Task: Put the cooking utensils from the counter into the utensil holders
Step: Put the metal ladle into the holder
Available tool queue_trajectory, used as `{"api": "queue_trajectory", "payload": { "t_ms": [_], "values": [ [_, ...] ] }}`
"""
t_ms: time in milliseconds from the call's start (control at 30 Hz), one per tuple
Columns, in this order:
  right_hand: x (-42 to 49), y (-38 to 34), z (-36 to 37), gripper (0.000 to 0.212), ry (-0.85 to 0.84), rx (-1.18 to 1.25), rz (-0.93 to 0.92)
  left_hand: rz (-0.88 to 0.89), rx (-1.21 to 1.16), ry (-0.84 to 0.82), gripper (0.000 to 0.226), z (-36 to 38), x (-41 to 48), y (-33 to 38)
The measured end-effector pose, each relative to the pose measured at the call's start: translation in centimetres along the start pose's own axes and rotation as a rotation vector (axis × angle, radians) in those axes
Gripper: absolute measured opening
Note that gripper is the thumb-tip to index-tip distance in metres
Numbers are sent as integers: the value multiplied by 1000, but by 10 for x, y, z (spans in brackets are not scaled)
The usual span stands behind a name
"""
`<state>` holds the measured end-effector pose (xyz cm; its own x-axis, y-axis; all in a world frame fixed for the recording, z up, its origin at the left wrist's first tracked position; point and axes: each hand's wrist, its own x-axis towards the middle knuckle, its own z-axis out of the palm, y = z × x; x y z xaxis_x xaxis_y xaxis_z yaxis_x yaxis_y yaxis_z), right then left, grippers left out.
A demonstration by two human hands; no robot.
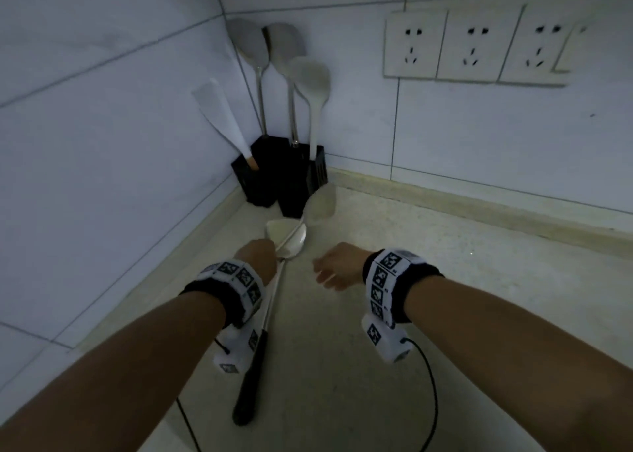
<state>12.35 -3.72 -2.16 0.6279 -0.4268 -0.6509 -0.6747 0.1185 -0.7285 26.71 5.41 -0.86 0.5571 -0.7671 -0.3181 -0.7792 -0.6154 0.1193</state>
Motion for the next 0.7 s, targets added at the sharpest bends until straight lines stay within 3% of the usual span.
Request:
{"api": "queue_trajectory", "payload": {
  "t_ms": [100, 200, 267, 367, 500, 700],
  "values": [
    [-12, -25, -1, 40, 29, 245, -107, 39, -345, -57, 25, -29, -13, 9],
    [-26, -53, -5, 18, 51, 558, -330, 112, -569, -9, 25, -55, -31, 15],
    [-36, -71, -6, 19, 10, 674, -433, 143, -691, 27, 23, -65, -41, 18],
    [-46, -100, -13, 22, 17, 585, -554, 212, -564, 180, 24, -78, -40, 15],
    [-61, -155, -42, 17, 163, 446, -715, 241, -493, 273, 26, -99, -21, -1],
    [-61, -237, -87, 7, 421, 156, -833, 161, -195, 153, 33, -109, 35, -37]
  ]
}}
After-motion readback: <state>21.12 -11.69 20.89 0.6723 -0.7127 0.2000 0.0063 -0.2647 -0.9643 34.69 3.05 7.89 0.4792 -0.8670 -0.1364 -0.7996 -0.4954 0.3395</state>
